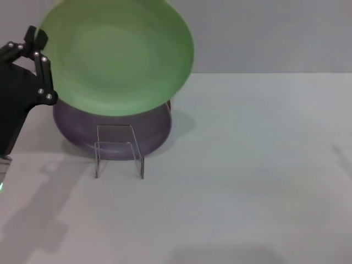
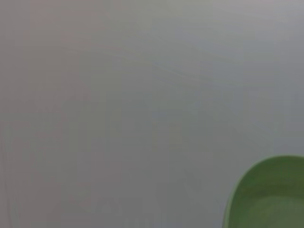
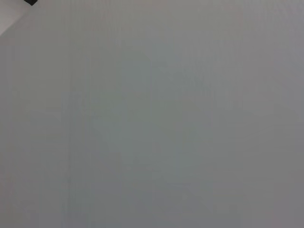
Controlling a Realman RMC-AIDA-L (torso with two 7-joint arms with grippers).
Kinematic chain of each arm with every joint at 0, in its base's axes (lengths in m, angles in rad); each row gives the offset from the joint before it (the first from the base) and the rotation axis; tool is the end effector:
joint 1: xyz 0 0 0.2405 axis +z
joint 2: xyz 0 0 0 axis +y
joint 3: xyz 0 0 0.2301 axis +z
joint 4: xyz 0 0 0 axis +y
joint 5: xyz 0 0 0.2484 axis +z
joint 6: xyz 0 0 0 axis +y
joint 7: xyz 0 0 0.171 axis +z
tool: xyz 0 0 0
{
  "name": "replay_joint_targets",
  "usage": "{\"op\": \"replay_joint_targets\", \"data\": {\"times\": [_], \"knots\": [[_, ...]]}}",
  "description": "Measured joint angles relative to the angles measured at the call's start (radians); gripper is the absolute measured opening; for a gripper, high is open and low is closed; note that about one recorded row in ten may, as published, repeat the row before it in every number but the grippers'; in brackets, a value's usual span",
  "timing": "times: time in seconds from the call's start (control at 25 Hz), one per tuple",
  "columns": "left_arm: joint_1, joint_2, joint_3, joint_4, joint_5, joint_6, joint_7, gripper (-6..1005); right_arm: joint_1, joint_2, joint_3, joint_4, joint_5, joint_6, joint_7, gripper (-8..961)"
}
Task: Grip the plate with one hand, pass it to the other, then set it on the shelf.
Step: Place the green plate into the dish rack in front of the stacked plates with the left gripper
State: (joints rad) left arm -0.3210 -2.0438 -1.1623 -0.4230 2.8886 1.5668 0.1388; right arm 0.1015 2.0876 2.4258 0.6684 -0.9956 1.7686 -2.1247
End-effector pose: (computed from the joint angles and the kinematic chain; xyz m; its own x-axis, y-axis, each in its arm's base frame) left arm -0.2236 0.3372 0.0086 0.6409 -0.6280 0.4413 0.3697 -0.2513 -0.8945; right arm 0.3021 0.2725 0.1255 0.4235 0.3304 -0.8435 -0.6235 -0.5693 -0.5360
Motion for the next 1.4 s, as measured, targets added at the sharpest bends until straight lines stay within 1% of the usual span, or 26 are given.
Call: {"op": "replay_joint_targets", "data": {"times": [0.04,0.16,0.64,1.0,1.4], "knots": [[-0.011,-0.004,-0.001,0.022,0.000,-0.005,-0.003,40,0.001,0.000,-0.002,0.000,0.000,0.001,0.001,699],[-0.019,-0.004,-0.001,0.041,0.000,-0.011,-0.003,40,0.003,-0.001,-0.012,0.000,0.001,0.003,0.001,699],[-0.040,-0.001,-0.005,0.133,0.000,-0.009,0.006,38,0.009,-0.003,-0.024,-0.001,0.006,0.003,-0.003,700],[-0.050,0.003,-0.010,0.175,0.000,-0.016,0.008,39,0.011,-0.003,-0.024,0.000,0.002,0.005,-0.004,699],[-0.051,-0.003,-0.007,0.194,0.000,-0.016,0.009,35,0.014,-0.003,-0.026,0.000,0.000,0.007,-0.005,698]]}}
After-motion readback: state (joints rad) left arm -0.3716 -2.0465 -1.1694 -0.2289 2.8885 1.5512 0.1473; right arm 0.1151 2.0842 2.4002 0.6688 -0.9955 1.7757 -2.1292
